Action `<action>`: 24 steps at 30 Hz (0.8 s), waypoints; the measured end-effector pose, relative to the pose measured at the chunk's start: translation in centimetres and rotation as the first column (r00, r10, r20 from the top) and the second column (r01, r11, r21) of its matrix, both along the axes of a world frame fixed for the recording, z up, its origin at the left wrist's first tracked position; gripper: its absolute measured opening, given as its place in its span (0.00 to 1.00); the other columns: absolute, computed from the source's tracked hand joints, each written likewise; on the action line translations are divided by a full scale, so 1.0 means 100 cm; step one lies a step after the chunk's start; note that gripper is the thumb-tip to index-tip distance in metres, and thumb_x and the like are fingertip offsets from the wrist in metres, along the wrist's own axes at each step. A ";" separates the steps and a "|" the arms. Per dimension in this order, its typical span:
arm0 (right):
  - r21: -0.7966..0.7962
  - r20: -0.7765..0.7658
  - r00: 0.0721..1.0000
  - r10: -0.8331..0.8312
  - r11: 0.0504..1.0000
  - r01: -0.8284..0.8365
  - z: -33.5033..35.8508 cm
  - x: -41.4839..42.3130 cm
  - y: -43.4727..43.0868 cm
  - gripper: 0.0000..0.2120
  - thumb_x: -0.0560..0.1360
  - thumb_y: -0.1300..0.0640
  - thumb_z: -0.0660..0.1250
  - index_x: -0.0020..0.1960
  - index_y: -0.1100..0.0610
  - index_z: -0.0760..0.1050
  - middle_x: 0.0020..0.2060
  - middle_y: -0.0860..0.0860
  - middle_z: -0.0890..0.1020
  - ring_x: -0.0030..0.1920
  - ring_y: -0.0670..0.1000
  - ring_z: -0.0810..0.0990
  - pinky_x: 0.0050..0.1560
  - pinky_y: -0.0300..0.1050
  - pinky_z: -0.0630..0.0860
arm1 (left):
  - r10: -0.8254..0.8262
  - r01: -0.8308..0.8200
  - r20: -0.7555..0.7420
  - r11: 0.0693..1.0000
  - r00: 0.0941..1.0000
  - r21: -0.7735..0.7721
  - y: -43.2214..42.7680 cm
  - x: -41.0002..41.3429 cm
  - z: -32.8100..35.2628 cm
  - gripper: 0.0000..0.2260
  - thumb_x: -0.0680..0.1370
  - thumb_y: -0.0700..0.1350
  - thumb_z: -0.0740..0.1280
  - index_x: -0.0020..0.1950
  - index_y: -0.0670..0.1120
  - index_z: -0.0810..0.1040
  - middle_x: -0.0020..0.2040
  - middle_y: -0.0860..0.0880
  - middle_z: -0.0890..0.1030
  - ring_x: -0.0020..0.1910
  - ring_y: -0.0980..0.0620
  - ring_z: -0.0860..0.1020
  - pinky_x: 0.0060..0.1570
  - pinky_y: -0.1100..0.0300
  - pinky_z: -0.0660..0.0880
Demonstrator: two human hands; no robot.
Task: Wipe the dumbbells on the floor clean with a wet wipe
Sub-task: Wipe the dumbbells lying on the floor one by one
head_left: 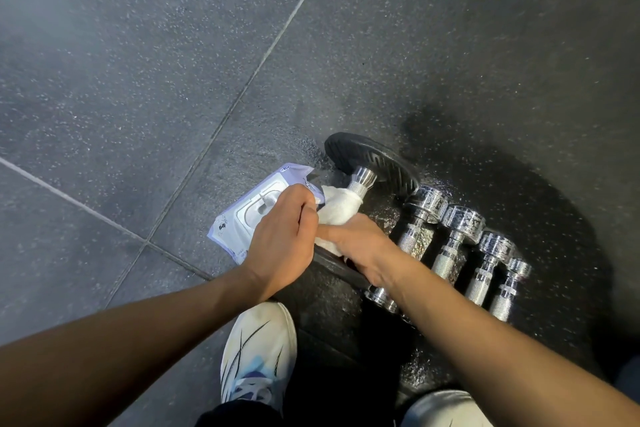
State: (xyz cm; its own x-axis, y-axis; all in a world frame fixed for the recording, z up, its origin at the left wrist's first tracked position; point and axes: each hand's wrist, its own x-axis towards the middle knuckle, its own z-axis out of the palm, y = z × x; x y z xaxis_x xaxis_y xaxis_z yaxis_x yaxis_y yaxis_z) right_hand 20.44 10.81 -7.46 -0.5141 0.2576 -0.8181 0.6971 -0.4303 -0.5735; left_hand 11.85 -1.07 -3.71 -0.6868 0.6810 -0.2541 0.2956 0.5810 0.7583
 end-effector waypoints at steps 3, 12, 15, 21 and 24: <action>0.213 0.113 0.992 0.063 0.973 -0.086 -0.005 -0.007 -0.005 0.37 0.54 0.41 0.83 0.58 0.56 0.79 0.47 0.52 0.87 0.47 0.52 0.87 0.48 0.48 0.84 | 0.000 0.000 0.002 1.000 1.000 0.012 0.000 0.000 0.000 0.09 0.85 0.44 0.56 0.45 0.51 0.68 0.41 0.54 0.72 0.41 0.55 0.72 0.42 0.54 0.68; -0.247 -0.221 0.972 0.075 0.960 -0.130 0.019 0.035 0.025 0.19 0.77 0.68 0.71 0.66 0.58 0.77 0.58 0.55 0.86 0.59 0.53 0.84 0.59 0.43 0.80 | -0.012 0.011 -0.005 1.000 1.000 -0.015 0.001 0.000 -0.001 0.09 0.85 0.46 0.55 0.45 0.53 0.67 0.40 0.54 0.72 0.40 0.55 0.72 0.41 0.54 0.66; -0.119 -0.107 0.977 0.182 0.974 -0.194 0.032 0.044 0.035 0.19 0.75 0.64 0.75 0.64 0.56 0.77 0.43 0.49 0.87 0.35 0.39 0.84 0.38 0.33 0.79 | 0.002 -0.002 0.006 1.000 1.000 0.013 0.000 -0.001 -0.001 0.10 0.85 0.46 0.55 0.43 0.54 0.66 0.39 0.54 0.71 0.39 0.55 0.71 0.40 0.55 0.66; 0.087 -0.009 0.992 0.126 0.988 -0.125 0.022 0.035 0.020 0.12 0.73 0.69 0.74 0.48 0.53 0.80 0.40 0.49 0.87 0.41 0.47 0.85 0.42 0.38 0.82 | -0.004 0.004 -0.006 1.000 1.000 0.024 0.000 0.000 -0.001 0.10 0.85 0.44 0.56 0.44 0.53 0.67 0.38 0.55 0.71 0.37 0.55 0.70 0.38 0.58 0.65; 0.184 0.122 0.978 0.168 0.965 -0.189 0.014 0.022 0.012 0.14 0.77 0.72 0.63 0.42 0.54 0.78 0.38 0.50 0.83 0.38 0.47 0.83 0.40 0.43 0.83 | -0.004 0.004 -0.004 0.999 1.000 0.034 0.000 -0.001 -0.002 0.10 0.85 0.44 0.56 0.44 0.53 0.67 0.37 0.55 0.70 0.36 0.56 0.70 0.38 0.58 0.64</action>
